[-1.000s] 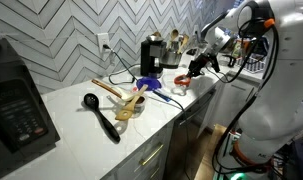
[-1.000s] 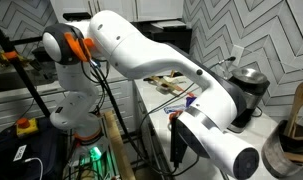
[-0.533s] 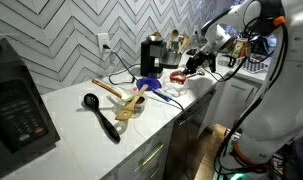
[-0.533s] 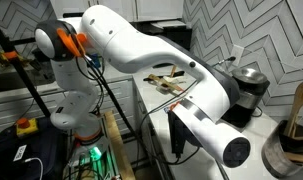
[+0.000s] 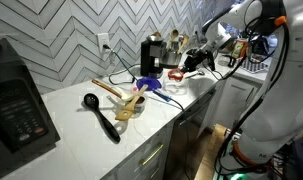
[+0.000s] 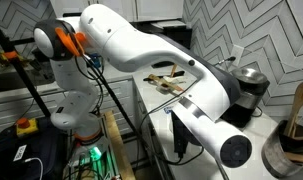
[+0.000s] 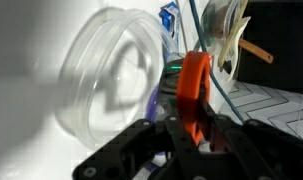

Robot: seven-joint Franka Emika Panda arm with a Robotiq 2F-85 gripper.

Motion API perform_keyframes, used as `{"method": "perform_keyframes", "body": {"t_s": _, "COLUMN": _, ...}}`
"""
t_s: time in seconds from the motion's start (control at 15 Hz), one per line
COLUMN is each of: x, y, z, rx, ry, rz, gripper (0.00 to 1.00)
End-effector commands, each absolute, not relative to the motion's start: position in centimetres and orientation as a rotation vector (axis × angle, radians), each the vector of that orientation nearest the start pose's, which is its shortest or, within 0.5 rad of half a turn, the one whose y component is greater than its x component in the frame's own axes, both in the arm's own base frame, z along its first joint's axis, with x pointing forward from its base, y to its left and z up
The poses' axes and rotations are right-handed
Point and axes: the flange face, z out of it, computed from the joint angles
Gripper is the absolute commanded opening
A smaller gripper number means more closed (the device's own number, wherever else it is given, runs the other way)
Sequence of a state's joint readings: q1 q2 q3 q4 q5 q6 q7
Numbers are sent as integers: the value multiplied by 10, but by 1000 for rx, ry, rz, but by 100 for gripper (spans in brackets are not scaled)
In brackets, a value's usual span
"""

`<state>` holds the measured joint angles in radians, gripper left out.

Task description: Remove the orange heart shaped bowl from the coffee maker rack and put it in the clear bowl

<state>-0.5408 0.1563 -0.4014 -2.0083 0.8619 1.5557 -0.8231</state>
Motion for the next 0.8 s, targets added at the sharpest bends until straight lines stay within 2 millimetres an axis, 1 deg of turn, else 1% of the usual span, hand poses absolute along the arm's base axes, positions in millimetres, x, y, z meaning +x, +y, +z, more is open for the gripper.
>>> {"method": "perform_keyframes", "body": {"t_s": 0.0, "x": 383, "y": -373, "z": 372, "rx": -2188, "ry": 511, "rz": -220, "gripper": 6}}
{"method": "perform_keyframes", "body": {"t_s": 0.2, "x": 385, "y": -370, "z": 366, "rx": -2213, "ry": 549, "rz": -152, "gripper": 6}}
{"method": "perform_keyframes", "body": {"t_s": 0.4, "x": 385, "y": -375, "z": 366, "rx": -2218, "ry": 590, "rz": -170, "gripper": 6}}
{"method": "perform_keyframes", "body": {"t_s": 0.6, "x": 389, "y": -372, "z": 360, "rx": -2205, "ry": 599, "rz": -150, "gripper": 6}}
{"method": "perform_keyframes", "body": {"t_s": 0.67, "x": 390, "y": -368, "z": 358, "rx": -2201, "ry": 605, "rz": -116, "gripper": 48}}
{"method": "perform_keyframes", "body": {"t_s": 0.73, "x": 391, "y": -367, "z": 356, "rx": -2202, "ry": 609, "rz": -100, "gripper": 51}}
